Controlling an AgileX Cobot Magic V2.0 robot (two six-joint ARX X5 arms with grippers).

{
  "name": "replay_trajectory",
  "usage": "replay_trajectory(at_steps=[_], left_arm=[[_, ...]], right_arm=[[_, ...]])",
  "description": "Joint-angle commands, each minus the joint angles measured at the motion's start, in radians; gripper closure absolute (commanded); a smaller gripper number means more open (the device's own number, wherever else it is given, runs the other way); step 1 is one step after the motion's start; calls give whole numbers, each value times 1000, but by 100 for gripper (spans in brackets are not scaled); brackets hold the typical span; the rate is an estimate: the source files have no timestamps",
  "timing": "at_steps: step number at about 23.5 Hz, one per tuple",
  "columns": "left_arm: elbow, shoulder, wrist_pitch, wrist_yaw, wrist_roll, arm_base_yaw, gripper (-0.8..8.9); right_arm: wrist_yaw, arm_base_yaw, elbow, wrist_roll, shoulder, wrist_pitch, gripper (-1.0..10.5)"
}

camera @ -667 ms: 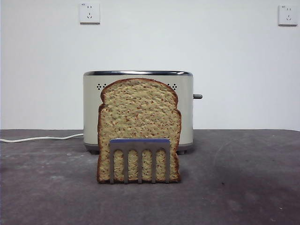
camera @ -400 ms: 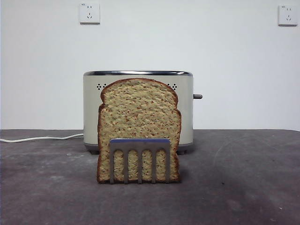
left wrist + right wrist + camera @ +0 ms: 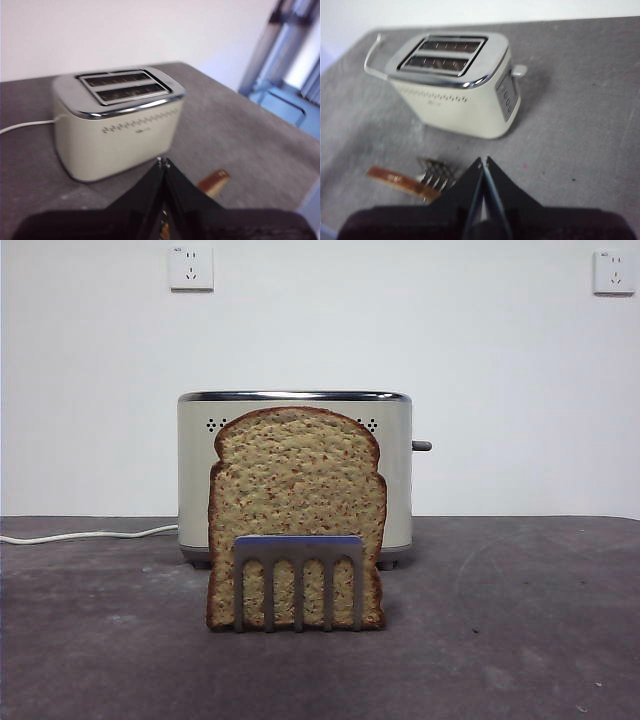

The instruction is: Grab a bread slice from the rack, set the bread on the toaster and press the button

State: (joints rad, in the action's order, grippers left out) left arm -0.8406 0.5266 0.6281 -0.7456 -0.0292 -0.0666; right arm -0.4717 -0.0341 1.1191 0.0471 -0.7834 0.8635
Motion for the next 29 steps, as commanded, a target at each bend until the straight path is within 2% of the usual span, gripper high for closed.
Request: replay_trajectory(at_steps=[1, 5, 9, 10, 11, 12, 13, 16, 21, 25, 29], left_arm=[[-63, 47, 75, -23, -121, 23, 822], [-137, 103, 190, -20, -213, 63, 822], [-163, 125, 216, -14, -233, 94, 807], [-163, 125, 213, -11, -233, 100, 737], [-163, 126, 209, -2, -233, 103, 537], [-163, 126, 205, 24, -233, 109, 267], [-163, 126, 197, 45, -234, 119, 105], [-177, 137, 175, 49, -243, 163, 93], [-338, 285, 228, 156, -332, 306, 94], [-483, 459, 302, 290, -430, 482, 94], [-536, 620, 315, 464, -531, 661, 94]], right_arm=[[-1, -18, 103, 108, -50, 112, 958], [-1, -46, 167, 130, -87, 182, 958], [0, -57, 167, 131, -87, 185, 958], [0, -57, 167, 131, -87, 185, 958], [0, -57, 167, 131, -87, 186, 958], [0, -57, 167, 131, -87, 187, 958], [0, -57, 167, 131, -87, 187, 958], [-1, -57, 167, 131, -90, 187, 958], [-1, -57, 167, 131, -100, 194, 958], [-1, -57, 167, 131, -107, 194, 958], [-1, -57, 167, 131, -115, 194, 958]])
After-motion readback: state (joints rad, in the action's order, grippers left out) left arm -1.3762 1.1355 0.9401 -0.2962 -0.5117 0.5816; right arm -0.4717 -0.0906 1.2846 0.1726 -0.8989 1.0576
